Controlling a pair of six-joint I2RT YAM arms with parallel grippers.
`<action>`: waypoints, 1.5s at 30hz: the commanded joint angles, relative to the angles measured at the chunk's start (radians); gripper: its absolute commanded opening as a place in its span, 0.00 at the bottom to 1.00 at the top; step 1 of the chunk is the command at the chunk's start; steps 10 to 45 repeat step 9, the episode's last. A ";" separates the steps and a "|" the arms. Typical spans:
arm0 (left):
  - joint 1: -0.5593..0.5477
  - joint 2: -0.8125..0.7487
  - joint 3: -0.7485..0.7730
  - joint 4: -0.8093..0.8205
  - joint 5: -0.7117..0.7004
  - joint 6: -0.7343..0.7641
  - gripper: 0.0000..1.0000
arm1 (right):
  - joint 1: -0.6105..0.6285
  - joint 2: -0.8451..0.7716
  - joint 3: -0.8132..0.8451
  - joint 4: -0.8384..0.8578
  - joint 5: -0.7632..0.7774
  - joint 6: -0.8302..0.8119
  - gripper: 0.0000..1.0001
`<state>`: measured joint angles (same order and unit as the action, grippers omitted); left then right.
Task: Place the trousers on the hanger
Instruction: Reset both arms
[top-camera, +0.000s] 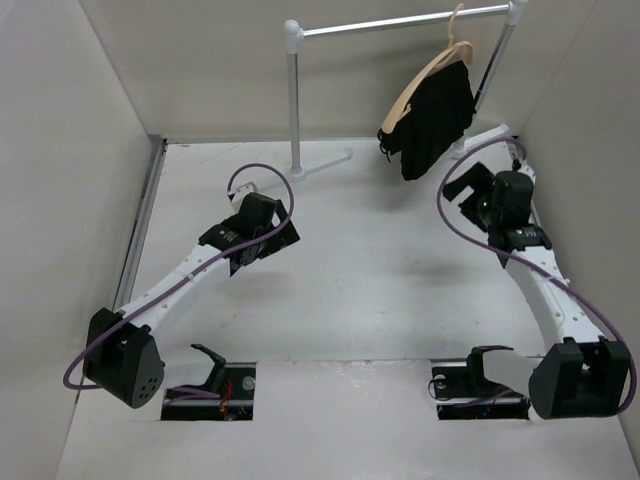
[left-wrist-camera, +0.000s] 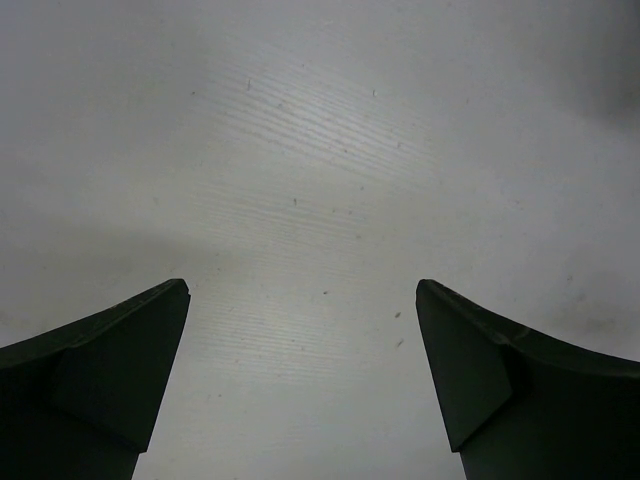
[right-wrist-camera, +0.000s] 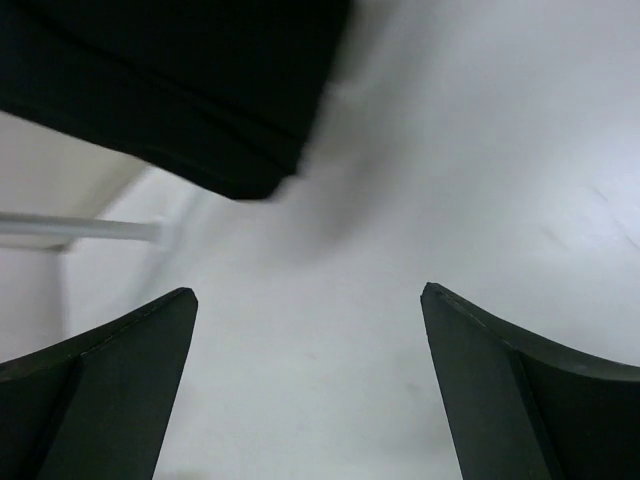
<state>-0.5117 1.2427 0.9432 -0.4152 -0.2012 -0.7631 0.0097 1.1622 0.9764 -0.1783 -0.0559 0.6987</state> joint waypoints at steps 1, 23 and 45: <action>-0.015 -0.014 0.034 -0.050 -0.003 0.019 1.00 | 0.057 -0.061 -0.102 -0.157 0.233 -0.001 1.00; -0.033 -0.020 0.029 -0.051 -0.003 0.061 1.00 | 0.129 -0.304 -0.292 -0.127 0.196 -0.001 0.80; -0.033 -0.020 0.029 -0.051 -0.003 0.061 1.00 | 0.129 -0.304 -0.292 -0.127 0.196 -0.001 0.80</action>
